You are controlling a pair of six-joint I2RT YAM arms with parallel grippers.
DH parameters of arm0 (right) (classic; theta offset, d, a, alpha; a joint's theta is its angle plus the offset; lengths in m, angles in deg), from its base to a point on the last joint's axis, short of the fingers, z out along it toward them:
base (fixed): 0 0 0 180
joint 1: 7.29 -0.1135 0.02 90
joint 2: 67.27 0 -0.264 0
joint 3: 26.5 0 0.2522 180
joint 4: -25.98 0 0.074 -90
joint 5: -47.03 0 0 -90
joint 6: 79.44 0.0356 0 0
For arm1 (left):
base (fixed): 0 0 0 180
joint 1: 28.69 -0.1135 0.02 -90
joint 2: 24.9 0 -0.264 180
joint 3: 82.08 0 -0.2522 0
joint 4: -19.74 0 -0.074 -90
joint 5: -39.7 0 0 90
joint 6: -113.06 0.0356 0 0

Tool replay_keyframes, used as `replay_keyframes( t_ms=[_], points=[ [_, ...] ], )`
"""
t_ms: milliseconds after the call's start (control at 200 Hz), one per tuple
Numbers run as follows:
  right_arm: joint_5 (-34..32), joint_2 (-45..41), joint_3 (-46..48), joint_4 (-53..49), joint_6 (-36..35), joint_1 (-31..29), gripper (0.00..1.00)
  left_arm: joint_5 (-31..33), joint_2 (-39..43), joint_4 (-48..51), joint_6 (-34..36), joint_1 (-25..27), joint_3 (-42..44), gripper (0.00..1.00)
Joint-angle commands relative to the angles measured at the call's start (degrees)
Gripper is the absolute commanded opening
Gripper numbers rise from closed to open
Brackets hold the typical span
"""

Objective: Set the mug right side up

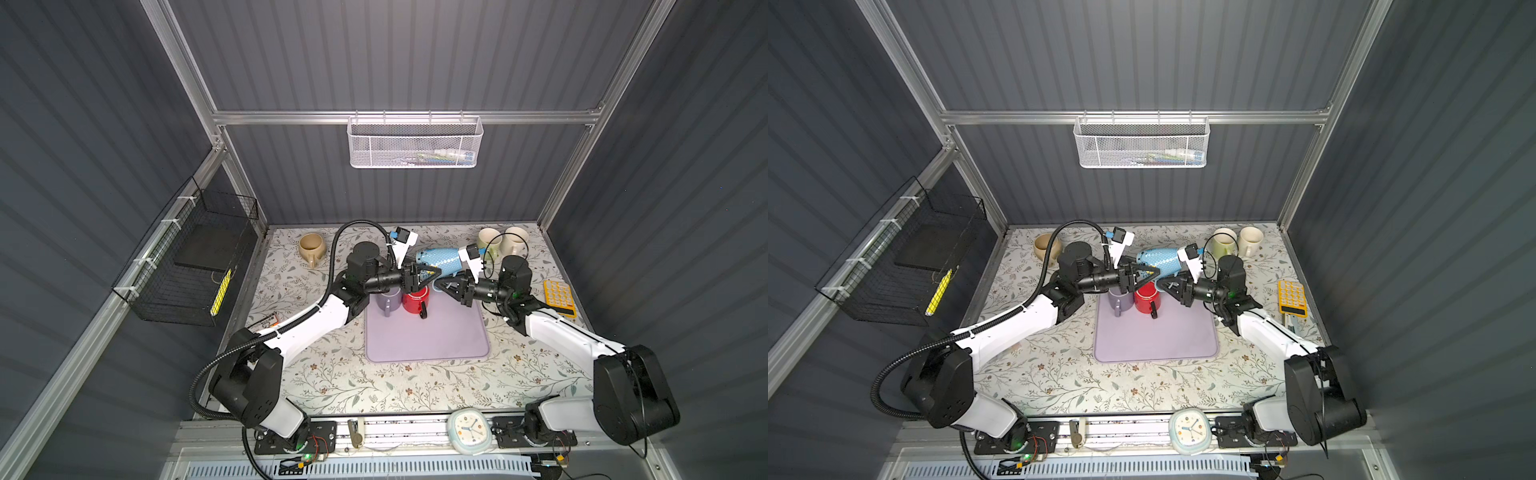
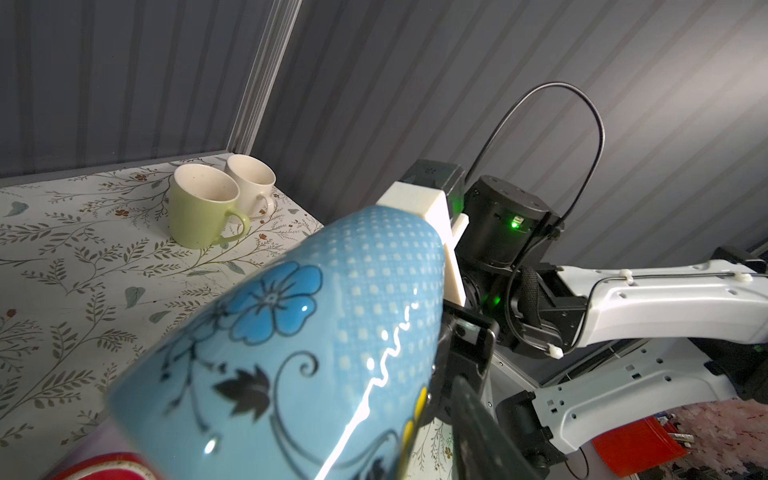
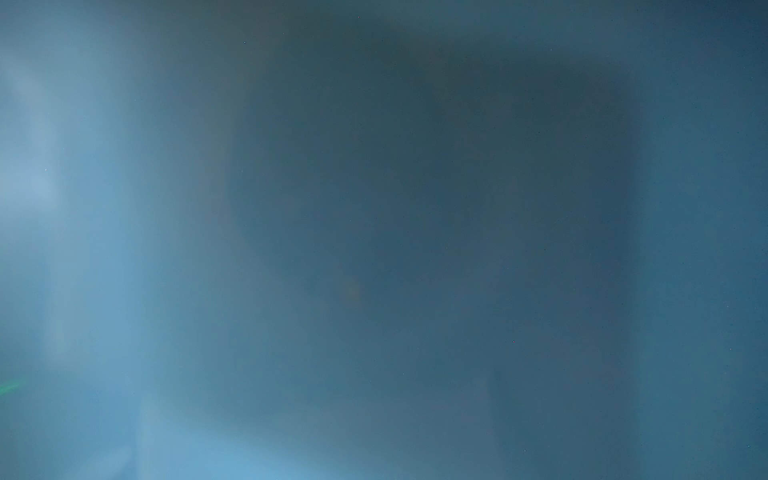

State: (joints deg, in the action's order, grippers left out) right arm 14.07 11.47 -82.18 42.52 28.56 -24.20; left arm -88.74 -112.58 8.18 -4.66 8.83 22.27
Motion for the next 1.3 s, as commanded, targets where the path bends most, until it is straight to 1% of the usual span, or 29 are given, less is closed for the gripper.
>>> replay_keyframes(
  t_ms=[0,190,265,380,535,600,650,795,915,1000,1066,1126,1291],
  points=[
    [2.5,1.5,-1.7,4.6,1.4,-1.4,0.05,-2.3,0.1,-3.3,0.1,0.6,-1.2,0.49],
    [3.7,3.5,-1.8,9.4,4.4,-1.8,0.05,-2.3,0.5,-3.3,0.3,0.6,-1.6,0.46],
    [4.4,4.0,-1.8,10.7,5.1,-1.9,0.06,-2.3,0.4,-3.4,0.4,0.6,-1.6,0.42],
    [5.2,5.1,-1.6,13.5,7.0,-1.9,0.07,-2.1,0.2,-3.9,0.1,0.6,-1.7,0.39],
    [5.4,6.8,-1.0,18.0,10.0,-1.9,0.12,-1.1,0.4,-4.6,-0.1,0.6,-1.4,0.34],
    [5.6,7.4,-0.8,19.6,11.0,-1.9,0.13,-0.7,0.6,-4.8,-0.2,0.6,-1.1,0.30],
    [5.6,7.8,-0.9,20.3,11.5,-2.0,0.15,-0.4,0.8,-4.8,-0.2,0.6,-1.0,0.26],
    [5.5,8.5,-0.7,21.0,12.1,-2.0,0.19,0.6,1.5,-5.0,0.0,0.6,-0.1,0.21],
    [5.3,8.6,-0.2,21.7,12.5,-2.0,0.23,1.5,2.1,-5.3,0.1,0.6,0.5,0.13],
    [5.4,8.6,-0.1,21.7,12.6,-2.0,0.30,2.5,2.5,-5.6,0.1,0.5,1.0,0.07],
    [5.6,8.6,-0.2,21.5,12.9,-2.1,0.35,3.1,2.8,-5.6,0.3,0.5,1.2,0.00],
    [5.6,8.6,-0.3,21.0,13.0,-2.0,0.39,3.6,2.8,-5.3,0.3,0.5,1.2,0.00],
    [4.9,8.5,-0.2,20.2,12.5,-2.1,0.45,4.4,3.2,-5.0,0.6,0.3,1.3,0.00]
  ],
)
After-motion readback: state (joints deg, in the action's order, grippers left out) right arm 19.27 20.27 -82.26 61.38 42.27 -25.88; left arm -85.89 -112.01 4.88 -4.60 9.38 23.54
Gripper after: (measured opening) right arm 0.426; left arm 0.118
